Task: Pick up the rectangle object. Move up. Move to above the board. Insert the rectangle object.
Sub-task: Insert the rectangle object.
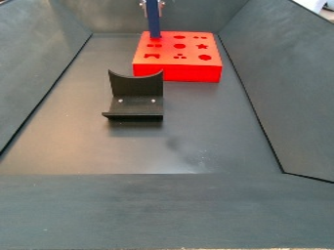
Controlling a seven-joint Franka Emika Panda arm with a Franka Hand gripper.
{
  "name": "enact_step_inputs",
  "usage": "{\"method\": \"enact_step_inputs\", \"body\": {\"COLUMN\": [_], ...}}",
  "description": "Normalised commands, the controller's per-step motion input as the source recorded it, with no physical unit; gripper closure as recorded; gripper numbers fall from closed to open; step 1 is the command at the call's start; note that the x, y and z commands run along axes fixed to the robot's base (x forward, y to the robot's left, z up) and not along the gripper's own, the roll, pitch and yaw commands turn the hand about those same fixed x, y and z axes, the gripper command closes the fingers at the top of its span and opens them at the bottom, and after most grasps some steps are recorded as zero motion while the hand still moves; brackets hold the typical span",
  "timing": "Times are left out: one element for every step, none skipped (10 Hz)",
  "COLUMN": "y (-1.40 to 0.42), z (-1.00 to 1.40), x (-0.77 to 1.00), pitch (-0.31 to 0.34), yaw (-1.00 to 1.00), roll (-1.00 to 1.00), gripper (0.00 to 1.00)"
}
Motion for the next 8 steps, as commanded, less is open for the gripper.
{"method": "enact_step_inputs", "body": {"y": [-0.02,-0.03,-0.03,0.00,0.00,0.00,0.00,0.00], "z": [-0.57,-0.64,-0.61,0.00,0.00,0.00,0.00,0.00], "x": [0.00,0.00,0.00,0.00,0.00,0.00,0.00,0.00], "pitch": [-0.144,-0.141,-0.104,0.009,-0.006,-0.046,-0.047,0.000], "yaw": [0.00,0.00,0.00,0.00,0.00,0.00,0.00,0.00], "roll": [0.16,0.18,0.18,0.00,0.00,0.00,0.00,0.00], "gripper": [1.00,1.00,1.00,1.00,1.00,1.00,1.00,1.00]}}
